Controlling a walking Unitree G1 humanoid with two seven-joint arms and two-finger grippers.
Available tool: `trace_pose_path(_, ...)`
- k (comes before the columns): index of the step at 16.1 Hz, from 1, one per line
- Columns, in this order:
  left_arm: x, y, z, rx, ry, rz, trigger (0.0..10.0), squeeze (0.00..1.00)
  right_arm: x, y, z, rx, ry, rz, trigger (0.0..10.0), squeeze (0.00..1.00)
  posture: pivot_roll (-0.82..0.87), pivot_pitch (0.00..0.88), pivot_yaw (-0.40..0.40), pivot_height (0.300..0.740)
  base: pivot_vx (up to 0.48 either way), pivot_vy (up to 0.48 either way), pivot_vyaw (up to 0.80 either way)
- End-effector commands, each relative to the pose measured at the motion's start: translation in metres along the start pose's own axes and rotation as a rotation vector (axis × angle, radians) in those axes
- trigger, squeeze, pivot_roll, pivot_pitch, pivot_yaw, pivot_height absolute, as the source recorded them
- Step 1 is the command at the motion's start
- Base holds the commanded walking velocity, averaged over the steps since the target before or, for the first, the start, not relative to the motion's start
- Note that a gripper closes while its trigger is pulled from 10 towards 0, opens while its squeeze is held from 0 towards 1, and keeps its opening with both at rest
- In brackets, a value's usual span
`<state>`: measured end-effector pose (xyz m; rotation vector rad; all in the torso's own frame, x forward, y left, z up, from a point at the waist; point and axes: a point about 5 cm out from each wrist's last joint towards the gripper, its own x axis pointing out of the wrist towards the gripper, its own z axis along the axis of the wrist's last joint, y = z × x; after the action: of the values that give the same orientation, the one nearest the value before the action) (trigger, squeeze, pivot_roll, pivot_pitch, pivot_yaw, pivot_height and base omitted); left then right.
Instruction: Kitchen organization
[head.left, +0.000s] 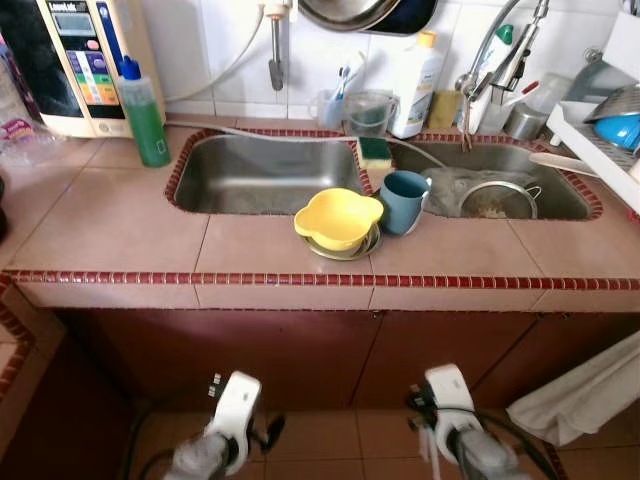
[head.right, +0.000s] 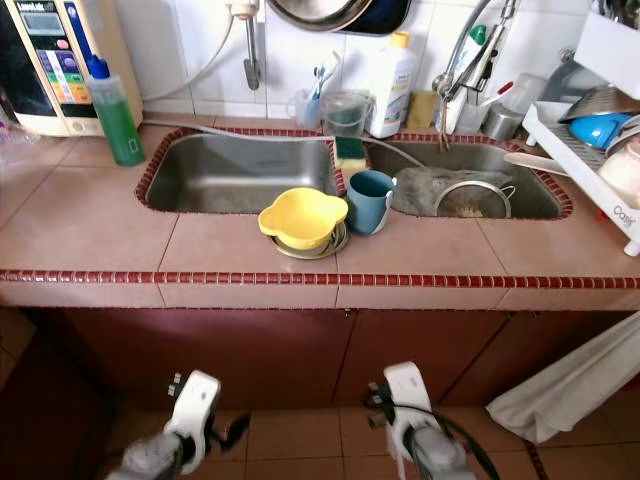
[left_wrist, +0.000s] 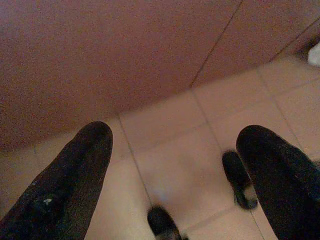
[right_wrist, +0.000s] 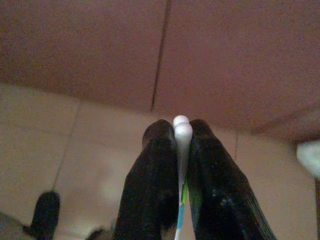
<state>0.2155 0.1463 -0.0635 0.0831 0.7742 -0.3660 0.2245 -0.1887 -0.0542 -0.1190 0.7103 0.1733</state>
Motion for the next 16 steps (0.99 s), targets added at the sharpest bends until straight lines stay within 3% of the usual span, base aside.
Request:
trace_pose_path(1, -0.002, 0.002, -0.012, -0.020, 0.061, 0.038, 10.0, 0.00, -0.007, -0.005, -0.021, 0.014, 0.088, -0.048, 10.0, 0.00, -0.08, 0.000, 0.024, 0.740, 0.000, 0.000, 0.00)
trace_pose_path(4, -0.008, -0.005, -0.039, -0.005, 0.183, 0.070, 10.0, 0.00, -0.027, -0.011, -0.069, 0.114, 0.269, -0.140, 10.0, 0.00, -0.08, 0.000, 0.027, 0.740, 0.000, 0.000, 0.00)
trace_pose_path(6, -0.012, -0.007, -0.052, -0.032, 0.225, 0.084, 10.0, 0.00, -0.031, -0.008, -0.077, 0.135, 0.287, -0.131, 10.0, 0.00, -0.08, 0.000, 0.025, 0.740, 0.000, 0.000, 0.00)
trace_pose_path(11, -0.020, -0.011, -0.071, -0.020, 0.285, 0.086, 10.0, 0.00, -0.031, -0.005, -0.078, 0.184, 0.283, -0.142, 10.0, 0.00, -0.08, 0.000, 0.029, 0.740, 0.000, 0.000, 0.00)
trace_pose_path(14, -0.023, -0.009, -0.074, 0.006, 0.283, 0.119, 10.0, 0.00, -0.030, -0.001, -0.078, 0.150, 0.292, -0.107, 10.0, 0.00, -0.08, 0.000, 0.019, 0.740, 0.000, 0.000, 0.00)
trace_pose_path(16, -0.023, -0.005, -0.074, -0.033, 0.282, 0.151, 10.0, 0.00, -0.030, 0.000, -0.078, 0.139, 0.293, -0.093, 10.0, 0.00, -0.07, 0.000, 0.016, 0.740, 0.000, 0.000, 0.00)
